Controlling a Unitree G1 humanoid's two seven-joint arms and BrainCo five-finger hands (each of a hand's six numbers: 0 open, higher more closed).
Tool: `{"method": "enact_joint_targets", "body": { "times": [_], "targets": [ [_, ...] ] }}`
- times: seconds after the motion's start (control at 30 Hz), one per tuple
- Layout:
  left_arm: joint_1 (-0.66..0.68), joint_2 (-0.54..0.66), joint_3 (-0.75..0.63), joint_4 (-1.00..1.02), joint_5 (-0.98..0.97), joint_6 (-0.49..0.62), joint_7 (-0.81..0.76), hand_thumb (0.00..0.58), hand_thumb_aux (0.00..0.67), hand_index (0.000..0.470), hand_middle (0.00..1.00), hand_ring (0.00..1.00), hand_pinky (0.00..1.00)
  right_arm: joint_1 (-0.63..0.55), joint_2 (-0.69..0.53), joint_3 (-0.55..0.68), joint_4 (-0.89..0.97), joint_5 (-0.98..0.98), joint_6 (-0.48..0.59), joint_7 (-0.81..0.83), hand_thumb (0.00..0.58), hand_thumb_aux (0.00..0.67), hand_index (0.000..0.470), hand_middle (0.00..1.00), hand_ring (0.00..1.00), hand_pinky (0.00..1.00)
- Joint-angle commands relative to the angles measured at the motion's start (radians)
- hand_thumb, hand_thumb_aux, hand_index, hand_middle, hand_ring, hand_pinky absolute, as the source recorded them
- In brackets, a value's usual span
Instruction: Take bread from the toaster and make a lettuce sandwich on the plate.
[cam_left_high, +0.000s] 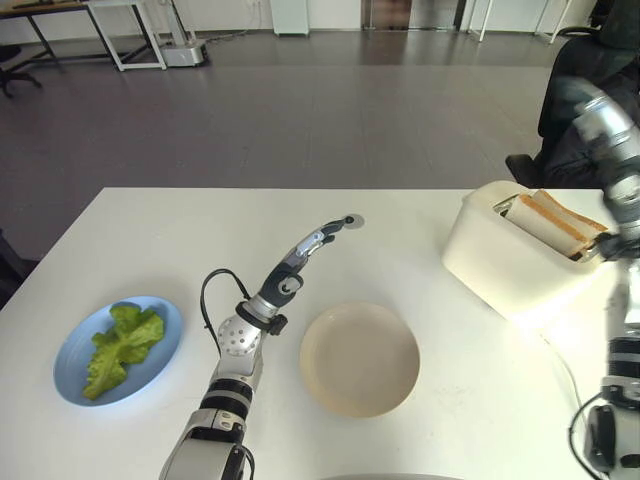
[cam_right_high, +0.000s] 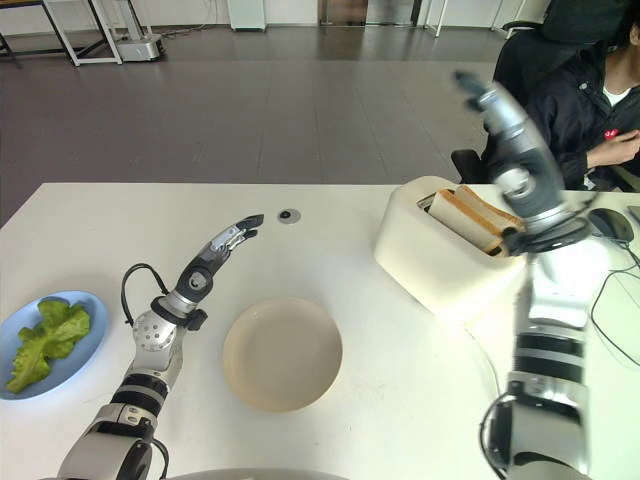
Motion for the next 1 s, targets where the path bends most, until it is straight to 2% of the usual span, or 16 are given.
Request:
{"method": "enact_joint_targets", "body": {
  "times": [0.03,0.13,0.27,0.3,0.33,0.37,0.5,0.67,0.77,0.8,0.83,1.0],
  "targets": [
    [-0.02,0.0,-0.007,0.015,0.019,0.0,0.003,0.0,0.0,0.0,0.0,0.0,0.0,0.05,-0.194,0.023,0.113,-0.418,0.025,-0.221,0.0,0.0,0.0,0.0,0.0,0.0],
    [-0.024,0.002,-0.006,0.024,0.018,-0.002,0.001,0.0,0.0,0.0,0.0,0.0,0.0,0.066,-0.28,0.117,0.254,-0.598,0.086,-0.327,0.0,0.0,0.0,0.0,0.0,0.0],
    [-0.021,0.004,-0.005,0.021,0.01,-0.002,-0.002,0.0,0.0,0.0,0.0,0.0,0.0,-0.002,-0.305,0.215,0.464,-0.665,0.124,-0.435,0.0,0.0,0.0,0.0,0.0,0.0],
    [-0.019,0.004,-0.005,0.019,0.007,-0.003,-0.004,0.0,0.0,0.0,0.0,0.0,0.0,-0.022,-0.306,0.235,0.51,-0.665,0.123,-0.451,0.12,0.074,0.052,0.0,0.0,0.0],
    [-0.019,0.004,-0.006,0.018,0.005,-0.004,-0.005,0.0,0.0,0.0,0.0,0.0,0.0,-0.037,-0.308,0.255,0.546,-0.663,0.117,-0.458,0.187,0.118,0.083,0.0,0.0,0.0],
    [-0.018,0.004,-0.006,0.017,0.003,-0.004,-0.006,0.0,0.0,0.0,0.0,0.0,0.0,-0.045,-0.311,0.274,0.572,-0.661,0.11,-0.461,0.19,0.121,0.085,0.0,0.0,0.0],
    [-0.017,0.004,-0.007,0.018,-0.001,-0.005,-0.013,0.0,0.0,0.0,0.0,0.0,0.0,-0.053,-0.306,0.312,0.605,-0.607,0.051,-0.43,0.39,0.286,0.201,0.0,0.0,0.0],
    [-0.018,0.003,-0.007,0.02,-0.001,-0.006,-0.015,0.0,0.0,0.0,0.0,0.0,0.0,-0.048,-0.293,0.341,0.592,-0.536,-0.006,-0.379,0.413,0.31,0.217,0.0,0.0,0.0],
    [-0.018,0.004,-0.006,0.022,0.0,-0.008,-0.015,0.0,0.0,0.0,0.0,0.0,0.0,-0.041,-0.285,0.347,0.571,-0.489,-0.031,-0.345,0.472,0.381,0.267,0.0,0.0,0.0],
    [-0.018,0.004,-0.006,0.022,0.002,-0.009,-0.014,0.0,0.0,0.0,0.0,0.0,0.0,-0.041,-0.285,0.345,0.563,-0.479,-0.03,-0.345,0.559,0.544,0.382,0.0,0.0,0.0],
    [-0.018,0.004,-0.006,0.022,0.004,-0.01,-0.013,0.0,0.0,0.0,0.0,0.0,0.0,-0.042,-0.285,0.343,0.558,-0.47,-0.027,-0.345,0.58,0.67,0.47,0.0,0.0,0.0],
    [-0.021,0.005,-0.005,0.027,0.015,-0.015,-0.005,0.0,0.0,0.0,0.0,0.0,0.0,-0.054,-0.285,0.323,0.549,-0.423,0.007,-0.348,0.58,0.67,0.47,0.0,0.0,0.0]
  ]
}}
